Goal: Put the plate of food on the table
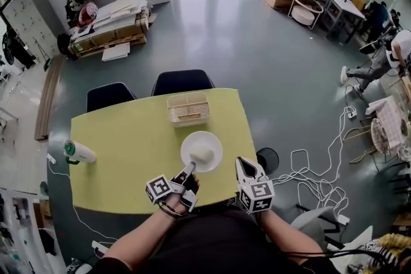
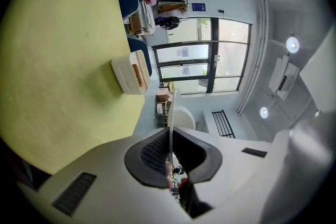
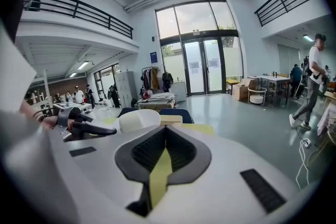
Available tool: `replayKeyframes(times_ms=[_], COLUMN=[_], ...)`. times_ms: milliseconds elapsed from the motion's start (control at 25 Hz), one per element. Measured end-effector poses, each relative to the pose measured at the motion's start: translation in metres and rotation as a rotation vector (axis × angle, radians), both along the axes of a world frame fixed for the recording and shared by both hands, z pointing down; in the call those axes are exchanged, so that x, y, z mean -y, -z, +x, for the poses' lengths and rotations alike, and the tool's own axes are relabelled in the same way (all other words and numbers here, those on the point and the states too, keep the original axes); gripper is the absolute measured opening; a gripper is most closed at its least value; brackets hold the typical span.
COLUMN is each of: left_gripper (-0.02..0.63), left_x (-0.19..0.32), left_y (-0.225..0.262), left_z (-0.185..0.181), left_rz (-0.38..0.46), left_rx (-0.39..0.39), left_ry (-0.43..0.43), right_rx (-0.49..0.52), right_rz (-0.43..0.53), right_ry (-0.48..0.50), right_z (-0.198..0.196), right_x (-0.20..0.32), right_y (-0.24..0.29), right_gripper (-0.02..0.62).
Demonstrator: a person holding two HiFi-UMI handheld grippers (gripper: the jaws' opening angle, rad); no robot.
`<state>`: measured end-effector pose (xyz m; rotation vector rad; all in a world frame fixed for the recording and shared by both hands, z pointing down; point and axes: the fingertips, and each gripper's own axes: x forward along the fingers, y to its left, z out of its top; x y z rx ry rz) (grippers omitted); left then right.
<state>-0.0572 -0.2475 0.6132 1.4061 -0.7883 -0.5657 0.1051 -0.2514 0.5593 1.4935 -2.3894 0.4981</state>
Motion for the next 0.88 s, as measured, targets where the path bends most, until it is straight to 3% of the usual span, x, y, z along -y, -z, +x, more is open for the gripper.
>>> replayKeyframes(times_ms=[200,400,880], left_gripper=[0.017,0.017,0.017], left_x=[0.02,0.042,0.097], left_y=[-0.027,-0.058,-0.183], left_z=[0.001,0.025,0.061], left_rz=[-0.041,-0.059,-0.16], left_rx=[0.045,0.041,0.058], left_ry=[0.059,0.076,0.11], right_rx=[0.003,0.014,-0.011], right_rz=[0.014,-0.003,-0.001], right_ry=[0.092,0.101,0.195], right_z=[-0.001,0.029,0.06], right_x=[0.026,0.043,0.055], right_y=[0.002,-0.008,-0.032], right_gripper=[0.012,0.012,0.012])
